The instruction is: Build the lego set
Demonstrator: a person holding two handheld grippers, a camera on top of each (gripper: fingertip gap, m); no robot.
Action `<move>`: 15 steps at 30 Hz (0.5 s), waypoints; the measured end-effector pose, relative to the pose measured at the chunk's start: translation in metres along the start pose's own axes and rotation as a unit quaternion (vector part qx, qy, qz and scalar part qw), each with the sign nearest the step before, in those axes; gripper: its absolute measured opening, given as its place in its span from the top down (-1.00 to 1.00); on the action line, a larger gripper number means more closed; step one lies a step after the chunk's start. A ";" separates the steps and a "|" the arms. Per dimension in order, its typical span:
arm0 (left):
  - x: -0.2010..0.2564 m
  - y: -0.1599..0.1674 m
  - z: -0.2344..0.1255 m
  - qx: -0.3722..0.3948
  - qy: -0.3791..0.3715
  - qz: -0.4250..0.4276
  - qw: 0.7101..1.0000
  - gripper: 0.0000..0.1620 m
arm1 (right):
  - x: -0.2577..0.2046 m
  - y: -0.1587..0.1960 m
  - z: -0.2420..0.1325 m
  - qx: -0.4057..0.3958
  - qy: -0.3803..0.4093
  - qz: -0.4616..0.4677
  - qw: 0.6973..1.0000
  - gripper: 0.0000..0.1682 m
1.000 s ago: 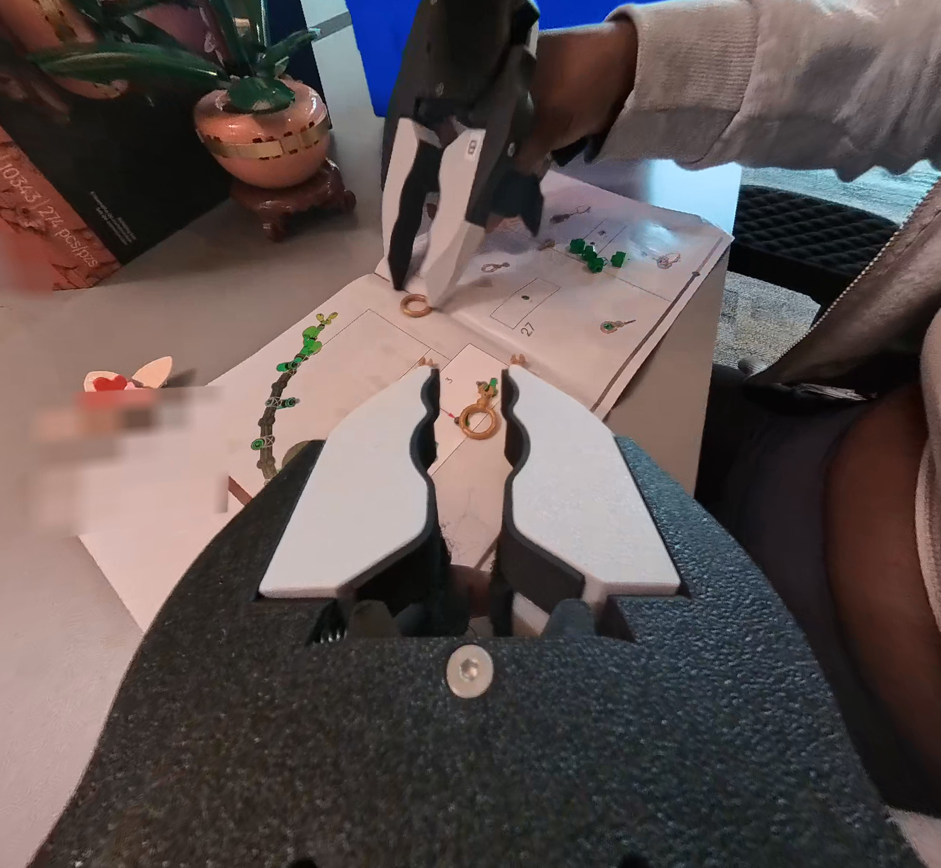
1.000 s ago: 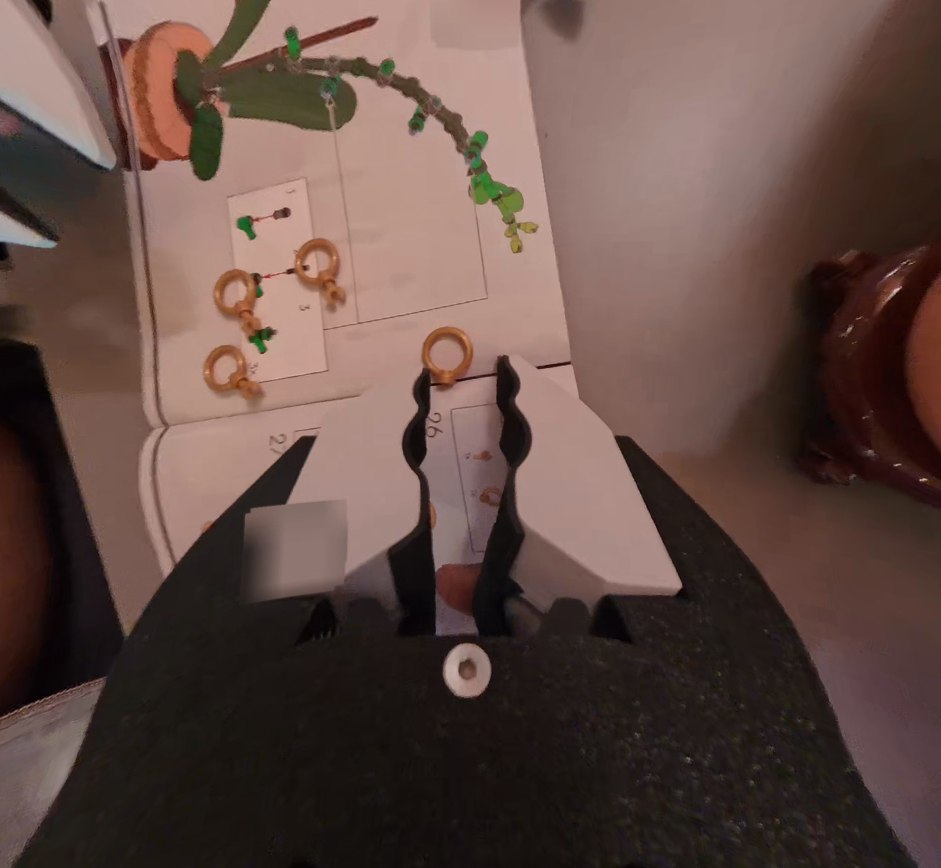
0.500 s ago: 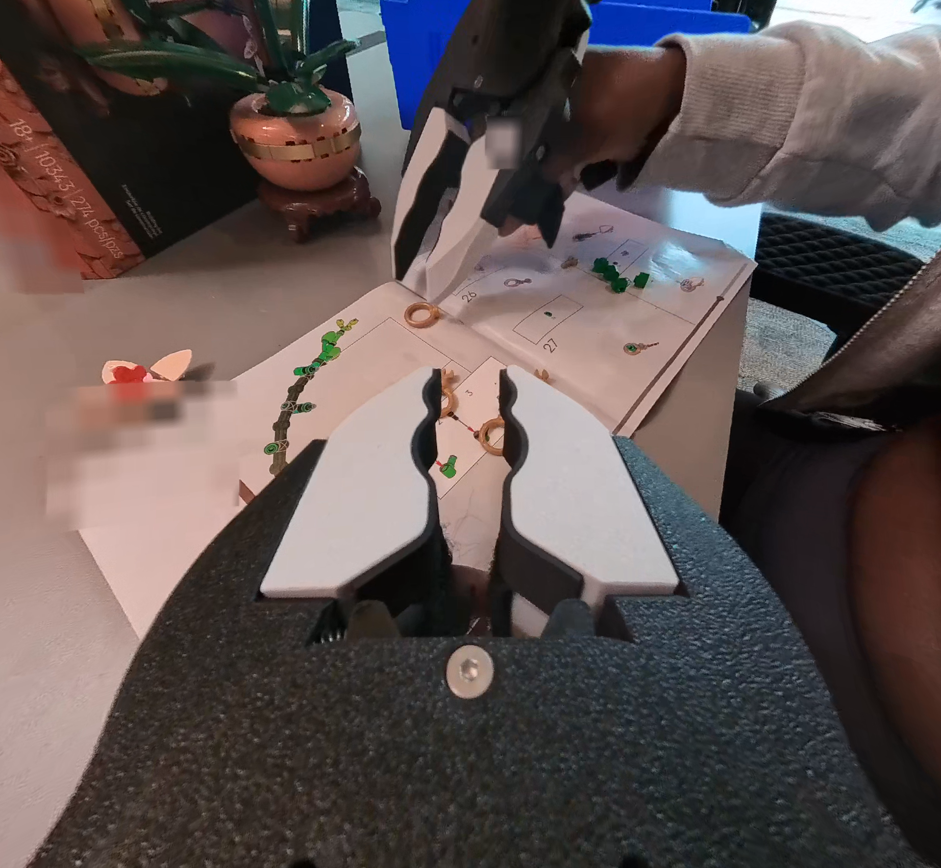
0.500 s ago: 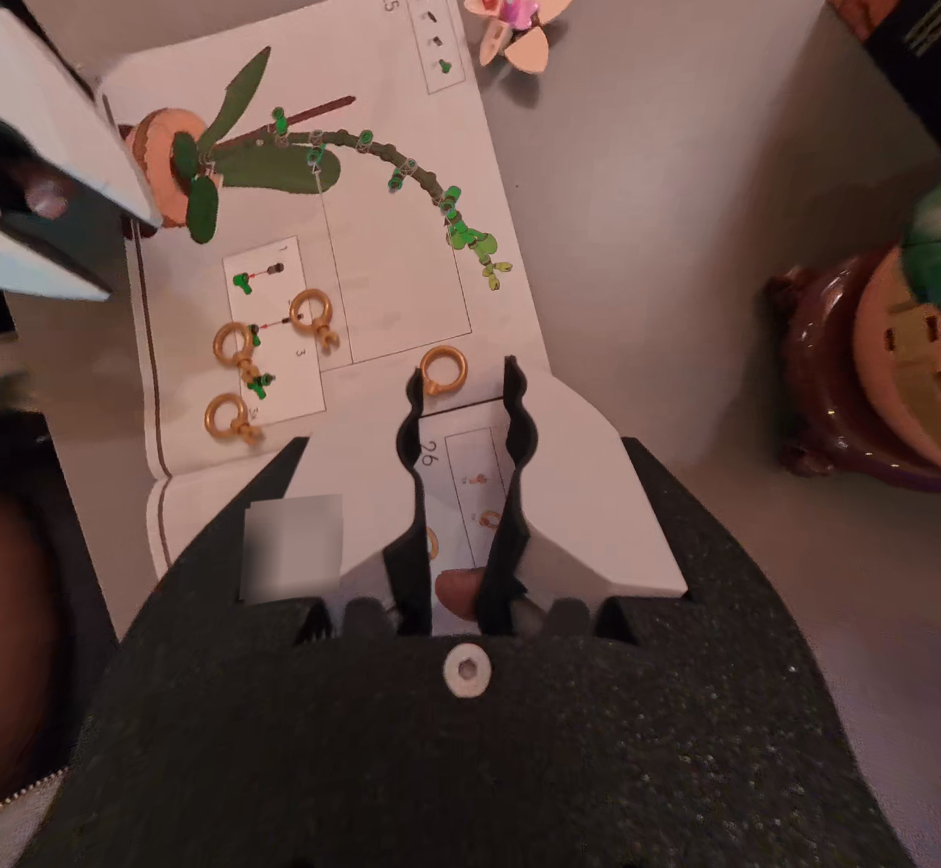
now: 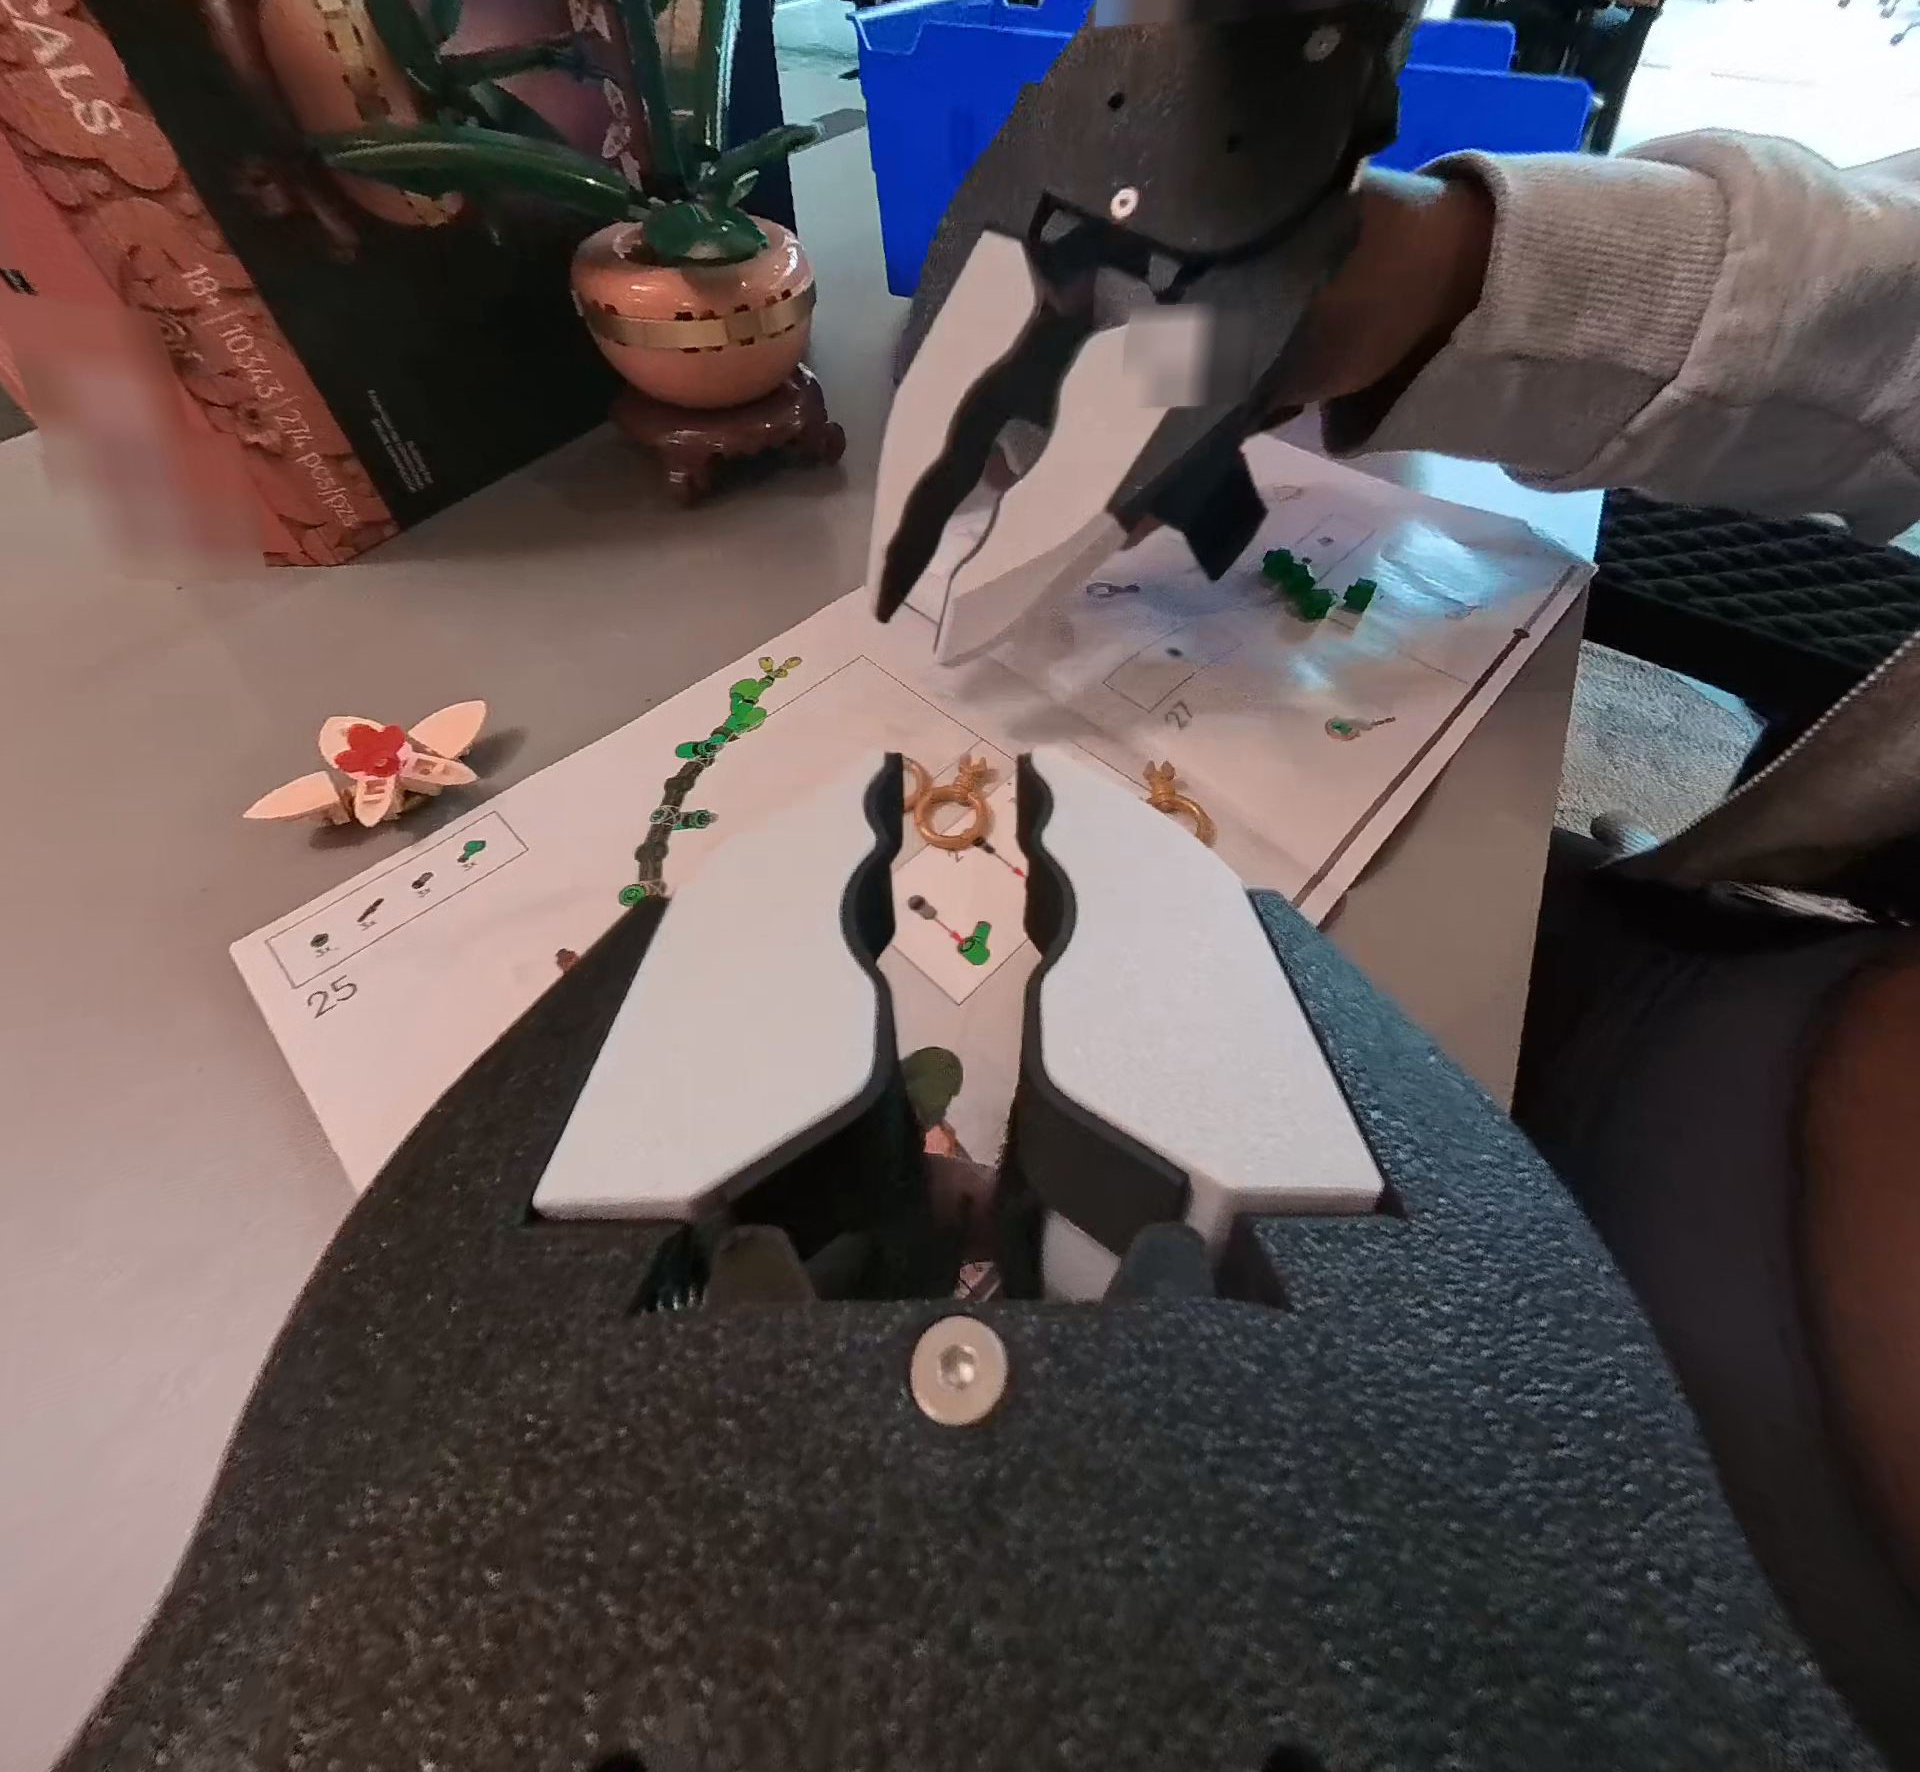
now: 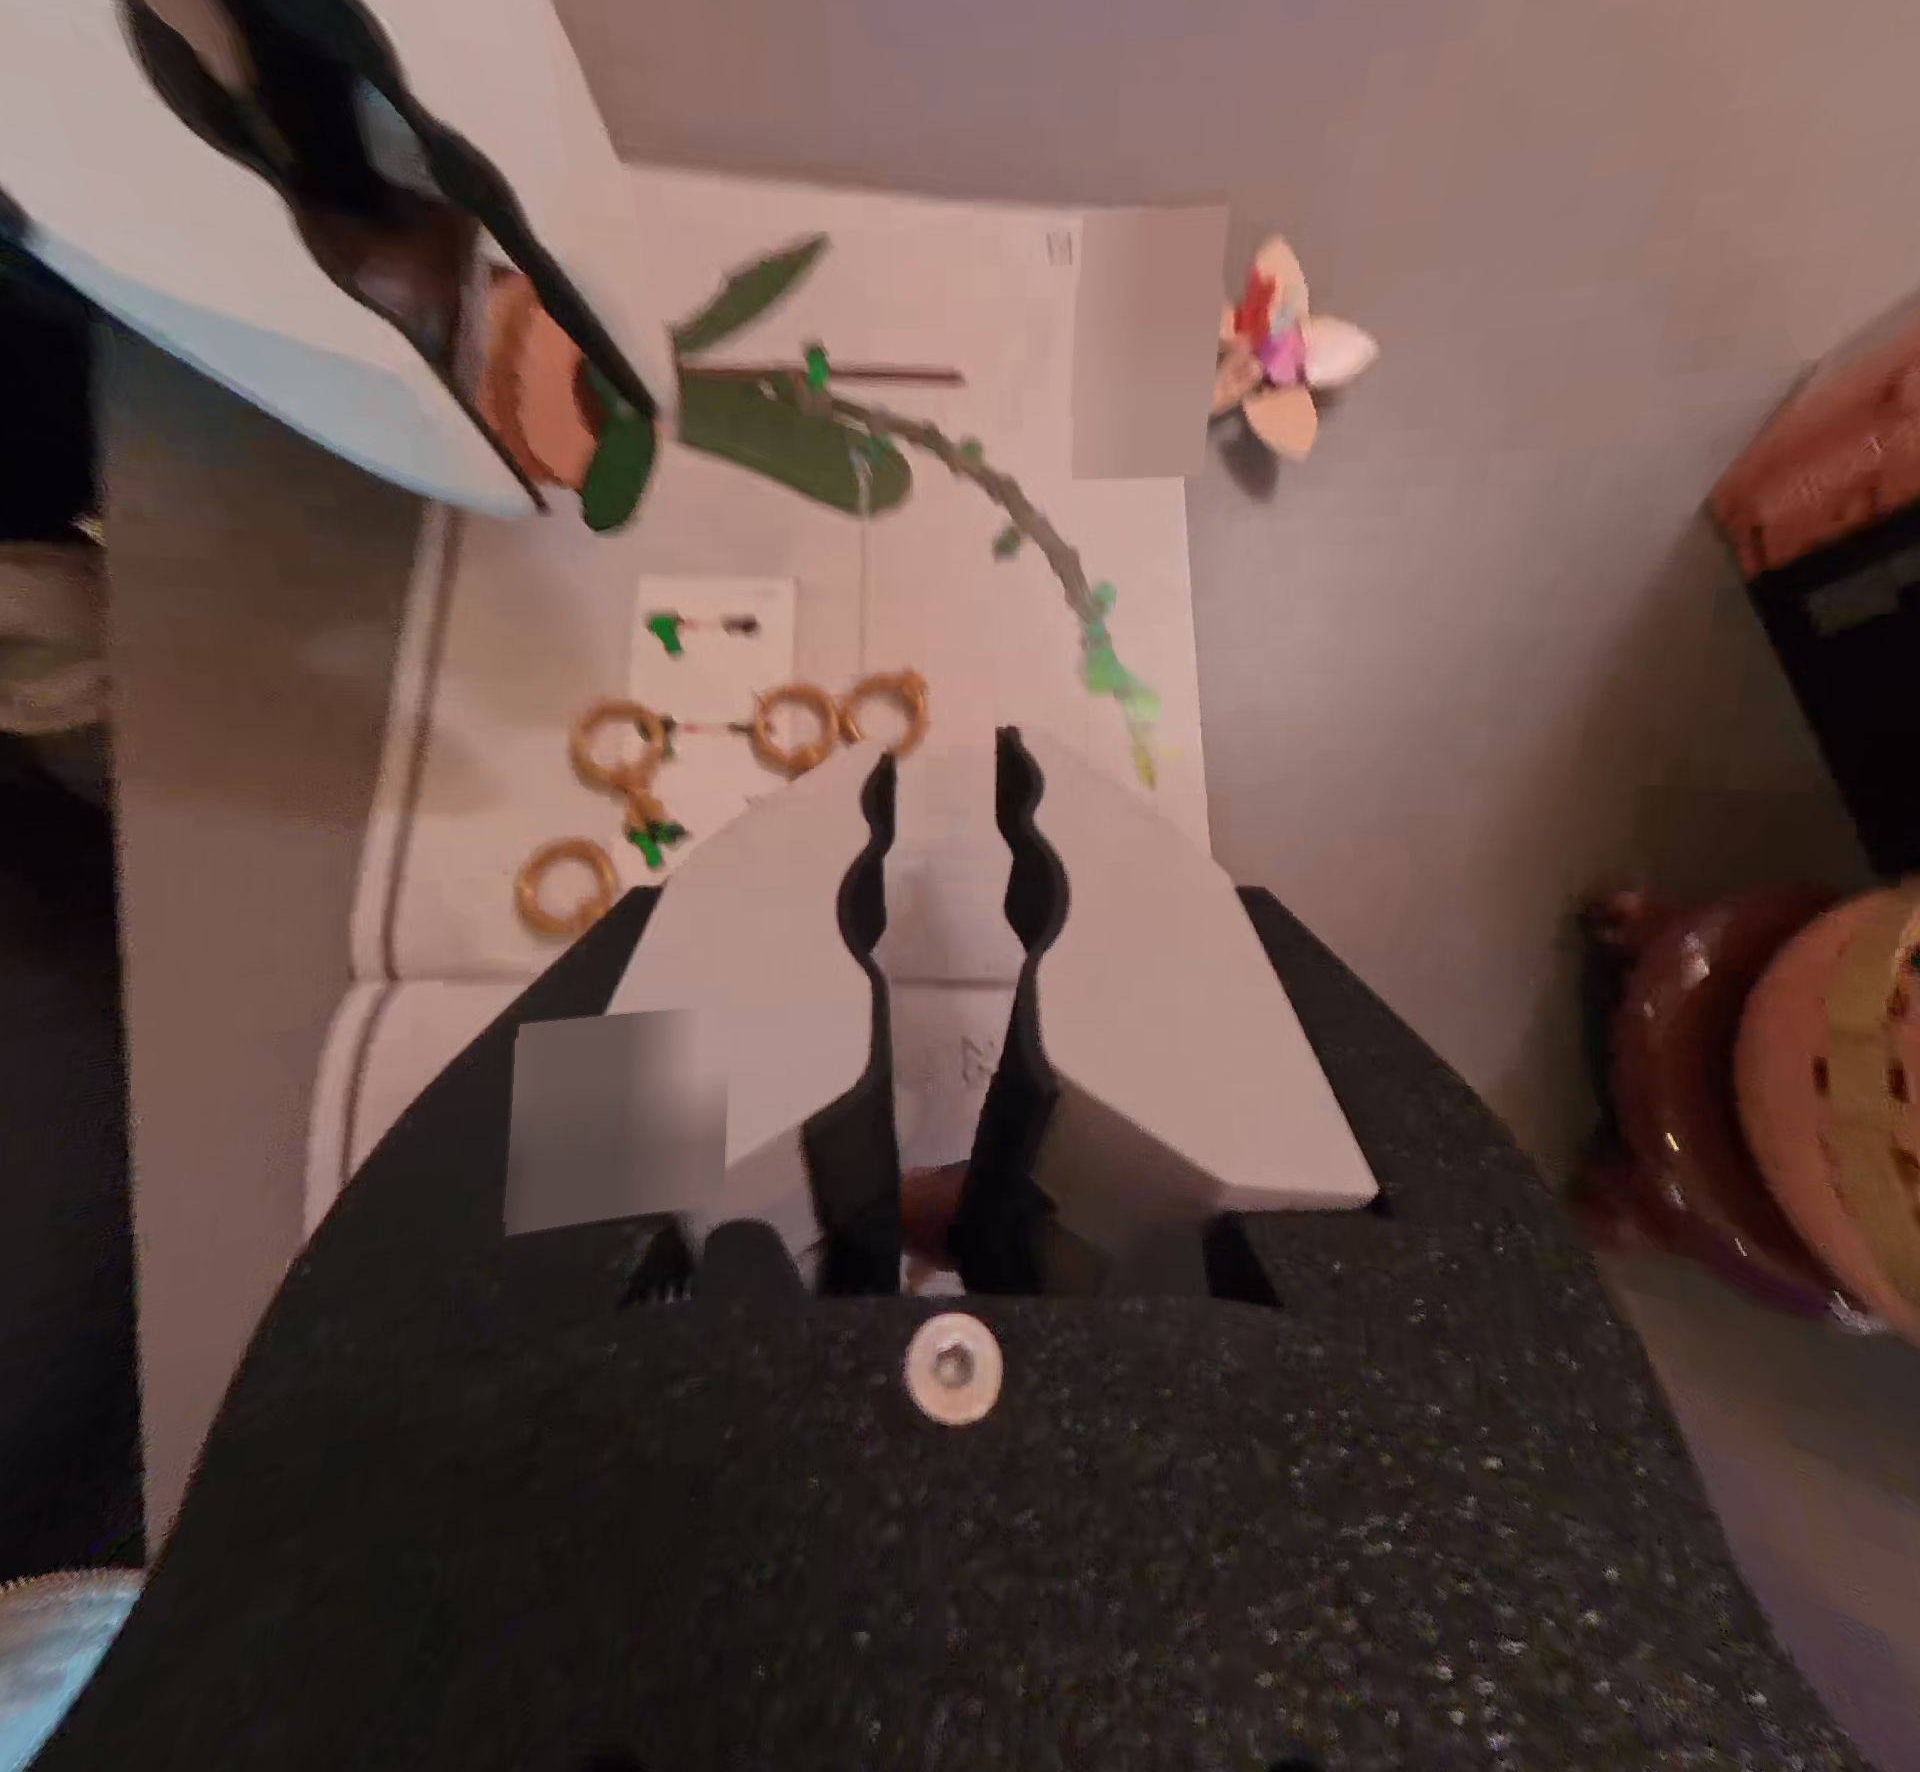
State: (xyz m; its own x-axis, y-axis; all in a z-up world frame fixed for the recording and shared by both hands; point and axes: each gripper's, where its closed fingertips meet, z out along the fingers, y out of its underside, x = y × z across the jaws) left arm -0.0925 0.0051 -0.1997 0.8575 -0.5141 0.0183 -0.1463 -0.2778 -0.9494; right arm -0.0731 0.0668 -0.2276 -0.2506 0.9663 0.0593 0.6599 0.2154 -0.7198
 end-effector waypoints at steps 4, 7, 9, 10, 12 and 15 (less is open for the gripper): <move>-0.001 0.000 0.000 0.003 -0.002 0.000 1.000 0.75 | -0.002 -0.002 0.022 -0.037 -0.043 0.024 0.998 0.72; -0.001 0.000 -0.001 0.003 -0.002 0.003 1.000 0.76 | -0.003 0.008 0.035 -0.084 -0.077 0.017 0.993 0.77; -0.001 0.000 -0.001 0.006 0.000 0.001 1.000 0.76 | -0.005 0.009 0.038 -0.095 -0.089 0.004 0.991 0.78; -0.001 0.000 -0.001 0.007 0.000 -0.002 1.000 0.76 | -0.009 0.010 0.037 -0.098 -0.099 -0.013 0.990 0.94; -0.004 -0.003 0.000 0.016 -0.009 -0.007 1.000 0.76 | -0.009 0.009 0.037 -0.087 -0.093 -0.039 0.991 0.95; -0.014 -0.009 -0.004 0.040 -0.041 -0.014 0.998 0.74 | -0.009 0.001 0.033 -0.035 -0.083 -0.020 0.996 0.95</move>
State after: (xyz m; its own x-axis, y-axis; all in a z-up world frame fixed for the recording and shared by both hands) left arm -0.1050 0.0114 -0.1904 0.8984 -0.4385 0.0235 -0.0838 -0.2239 -0.9710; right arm -0.0941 0.0535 -0.2516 -0.3877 0.9212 -0.0327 0.6932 0.2680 -0.6690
